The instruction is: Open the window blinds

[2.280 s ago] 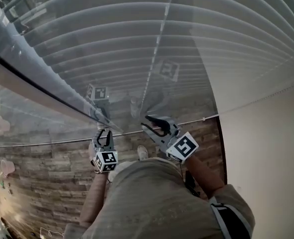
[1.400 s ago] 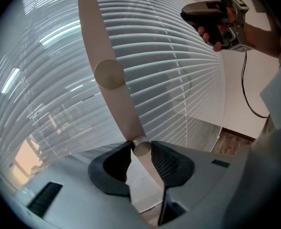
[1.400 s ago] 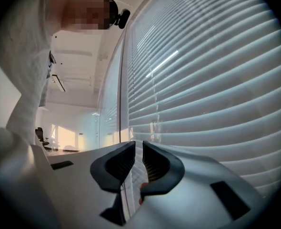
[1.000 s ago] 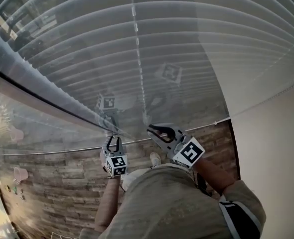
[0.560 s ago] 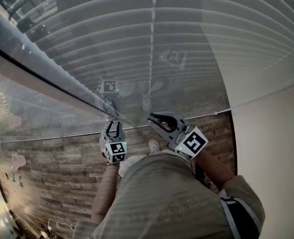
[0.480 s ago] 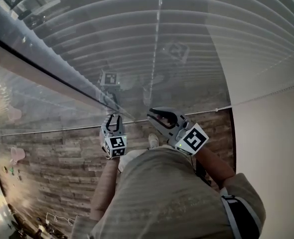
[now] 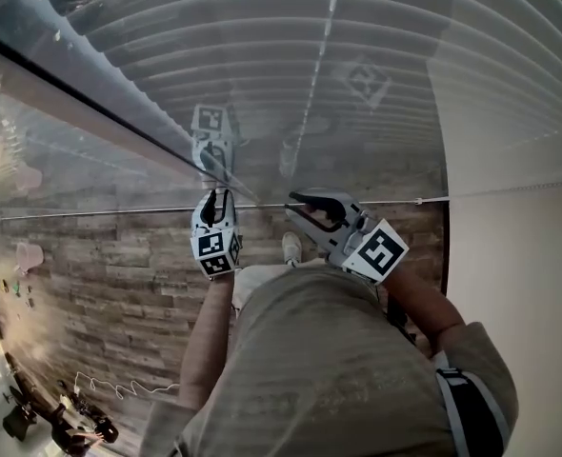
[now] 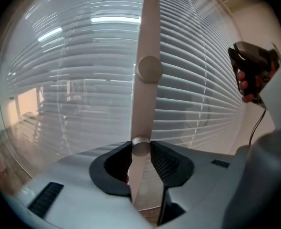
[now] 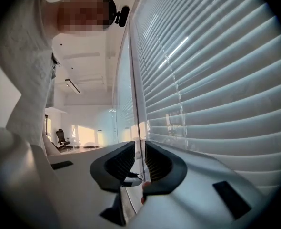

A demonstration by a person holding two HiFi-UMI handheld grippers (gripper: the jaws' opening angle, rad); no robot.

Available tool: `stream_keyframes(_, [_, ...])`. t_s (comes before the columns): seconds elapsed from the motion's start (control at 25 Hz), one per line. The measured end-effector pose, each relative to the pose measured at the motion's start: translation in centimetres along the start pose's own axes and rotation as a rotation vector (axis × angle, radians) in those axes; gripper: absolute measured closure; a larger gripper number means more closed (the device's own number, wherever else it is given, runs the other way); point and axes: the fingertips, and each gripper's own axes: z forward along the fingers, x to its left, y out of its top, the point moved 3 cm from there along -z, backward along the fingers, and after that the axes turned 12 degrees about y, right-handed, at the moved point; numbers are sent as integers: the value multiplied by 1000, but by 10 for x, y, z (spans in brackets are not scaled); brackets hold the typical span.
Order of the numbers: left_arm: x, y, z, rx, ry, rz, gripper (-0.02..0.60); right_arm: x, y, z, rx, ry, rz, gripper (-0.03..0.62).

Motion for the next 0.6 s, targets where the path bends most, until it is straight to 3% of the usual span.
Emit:
stream_keyframes(0.24, [7,-2,5,46,-91,-285,448,4,-7,1,0,25,47,539])
stream_keyframes(0.44, [17,2,3,112,-194,-644,448,9,2,5,10,27,47,539])
stream_keyframes(0.6, [17,6,9,126,-324,-925,448,3,0,4,26,22,73,539])
